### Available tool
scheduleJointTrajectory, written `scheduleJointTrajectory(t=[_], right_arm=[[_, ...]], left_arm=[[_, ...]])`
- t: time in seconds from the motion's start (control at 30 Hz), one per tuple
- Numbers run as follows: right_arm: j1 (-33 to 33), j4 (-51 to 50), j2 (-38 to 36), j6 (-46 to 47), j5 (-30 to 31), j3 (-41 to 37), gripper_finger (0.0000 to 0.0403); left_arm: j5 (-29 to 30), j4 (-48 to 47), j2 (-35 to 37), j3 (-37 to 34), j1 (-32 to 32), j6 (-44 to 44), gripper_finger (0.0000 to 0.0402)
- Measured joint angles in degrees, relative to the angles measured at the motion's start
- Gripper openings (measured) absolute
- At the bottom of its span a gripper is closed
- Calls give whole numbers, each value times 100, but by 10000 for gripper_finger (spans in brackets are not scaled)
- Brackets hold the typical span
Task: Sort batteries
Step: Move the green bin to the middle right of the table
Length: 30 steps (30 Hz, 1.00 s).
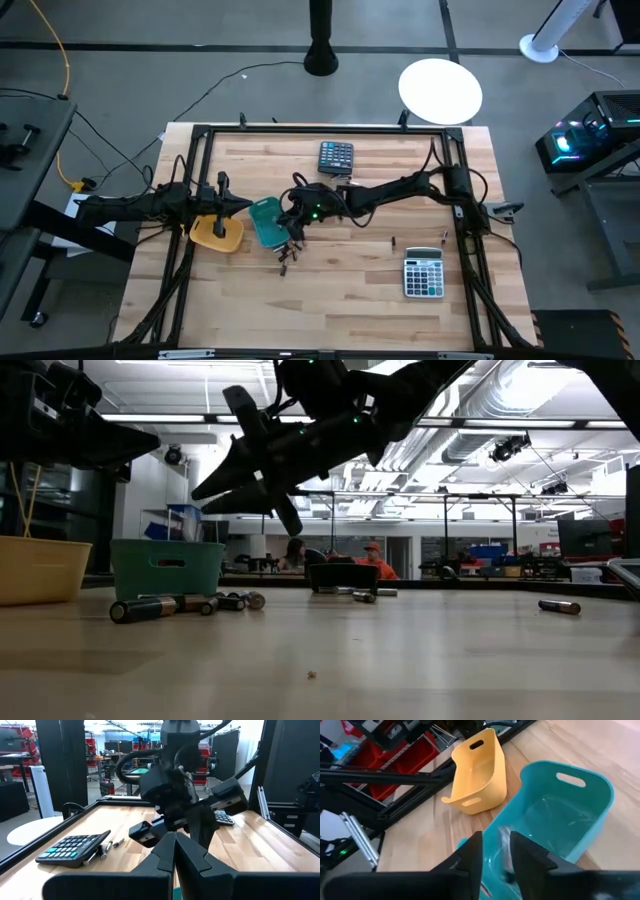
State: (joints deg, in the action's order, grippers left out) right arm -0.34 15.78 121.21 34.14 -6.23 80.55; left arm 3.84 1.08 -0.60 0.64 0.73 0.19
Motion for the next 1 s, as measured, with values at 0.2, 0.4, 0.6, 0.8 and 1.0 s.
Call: scheduleJointTrajectory(t=[0.2,0.4,0.6,0.8,1.0], right_arm=[[0,-15,2,-109,-7,0,154],[-2,-63,2,-550,124,0,170],[-5,-327,2,-713,189,0,156],[-7,-416,0,-722,187,0,154],[-116,-315,-278,-570,-379,2,154]], left_arm=[[0,0,0,0,0,0,0],[-2,-1,0,0,0,0,0],[-2,-1,0,0,0,0,0],[-2,0,0,0,0,0,0],[-6,0,1,0,0,-1,0]])
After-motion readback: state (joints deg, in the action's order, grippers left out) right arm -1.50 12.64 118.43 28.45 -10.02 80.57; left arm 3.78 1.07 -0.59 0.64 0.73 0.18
